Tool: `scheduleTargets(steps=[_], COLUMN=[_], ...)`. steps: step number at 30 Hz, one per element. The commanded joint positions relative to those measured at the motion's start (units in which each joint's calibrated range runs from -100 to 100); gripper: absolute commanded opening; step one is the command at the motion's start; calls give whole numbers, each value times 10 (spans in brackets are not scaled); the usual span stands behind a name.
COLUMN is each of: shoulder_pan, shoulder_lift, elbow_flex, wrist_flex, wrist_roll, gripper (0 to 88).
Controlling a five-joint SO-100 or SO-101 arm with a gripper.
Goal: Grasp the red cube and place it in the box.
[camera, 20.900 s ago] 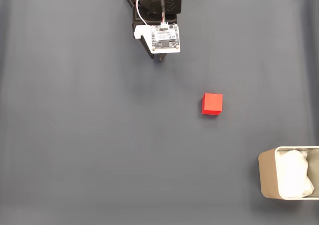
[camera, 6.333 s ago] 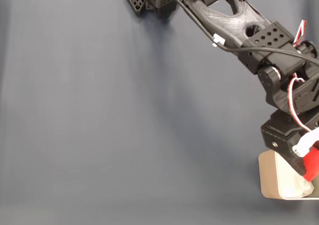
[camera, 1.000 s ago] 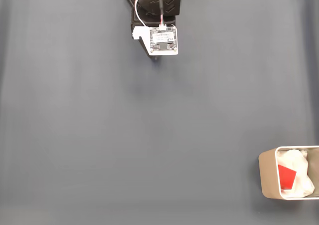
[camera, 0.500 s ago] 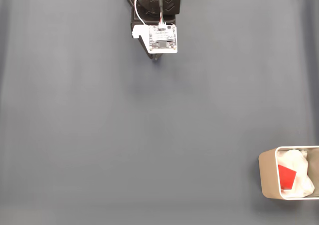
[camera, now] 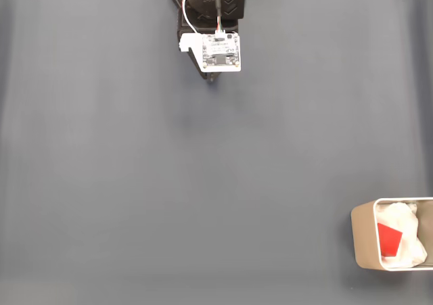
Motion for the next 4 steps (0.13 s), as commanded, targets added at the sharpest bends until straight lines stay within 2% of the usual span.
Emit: scheduleTargets(steps=[1,4], shoulder_pan=[0,0], shoulder_lift=[1,1], elbow_flex=[5,5], wrist_flex=[13,13], wrist_roll=[-4,-4], gripper=[2,2])
